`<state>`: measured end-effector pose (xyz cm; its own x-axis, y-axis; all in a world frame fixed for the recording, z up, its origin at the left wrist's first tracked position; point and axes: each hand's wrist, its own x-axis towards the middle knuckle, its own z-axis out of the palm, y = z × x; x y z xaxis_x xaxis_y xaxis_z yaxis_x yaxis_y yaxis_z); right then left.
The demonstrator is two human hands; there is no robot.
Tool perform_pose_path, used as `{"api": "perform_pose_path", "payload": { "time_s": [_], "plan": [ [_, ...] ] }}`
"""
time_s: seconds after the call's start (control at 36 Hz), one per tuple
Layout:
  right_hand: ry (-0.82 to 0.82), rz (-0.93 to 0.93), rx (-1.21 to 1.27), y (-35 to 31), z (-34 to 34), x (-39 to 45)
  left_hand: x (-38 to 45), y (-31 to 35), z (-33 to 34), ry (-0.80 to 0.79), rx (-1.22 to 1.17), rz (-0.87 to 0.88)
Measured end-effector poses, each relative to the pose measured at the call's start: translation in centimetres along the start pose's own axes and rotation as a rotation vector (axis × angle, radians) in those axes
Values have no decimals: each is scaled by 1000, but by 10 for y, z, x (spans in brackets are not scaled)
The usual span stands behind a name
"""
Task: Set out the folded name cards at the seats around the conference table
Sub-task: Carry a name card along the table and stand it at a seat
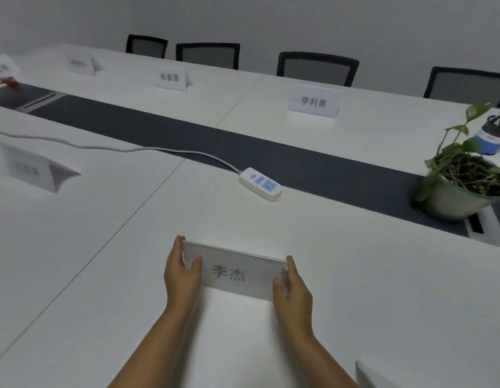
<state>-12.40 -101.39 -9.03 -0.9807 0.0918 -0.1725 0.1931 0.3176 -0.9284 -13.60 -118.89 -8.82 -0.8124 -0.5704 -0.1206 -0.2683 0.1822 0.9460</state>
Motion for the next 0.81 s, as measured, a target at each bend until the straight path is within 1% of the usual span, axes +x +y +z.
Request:
{"api": "perform_pose_path", "payload": {
  "time_s": [0.08, 0.17, 0.22, 0.28, 0.42, 0.47, 0.58, 0.69, 0.81],
  "plan": [
    [-4, 11, 2, 8, 9, 12, 11, -15, 3, -51, 93, 21],
    [112, 68, -121, 24, 20, 16, 5, -34, 5, 34, 170, -29],
    [144, 86, -236, 33, 28, 23, 4, -46, 7, 101, 236, -49],
    [161, 98, -291, 37, 35, 37, 8, -52, 12, 134, 277, -60],
    [222, 39, -339, 33, 43, 77, 27, -51, 27, 157, 404, -52],
    [246, 23, -371, 35, 47, 82, 35, -50, 30, 154, 436, -37],
    [287, -81, -455, 43, 54, 80, 55, -51, 31, 147, 465, 3],
    [324, -179, -428, 48, 56, 80, 71, -52, 31, 111, 505, 30],
    [342, -289, -410, 52, 56, 80, 72, -52, 32, 113, 492, 32]
  ]
}}
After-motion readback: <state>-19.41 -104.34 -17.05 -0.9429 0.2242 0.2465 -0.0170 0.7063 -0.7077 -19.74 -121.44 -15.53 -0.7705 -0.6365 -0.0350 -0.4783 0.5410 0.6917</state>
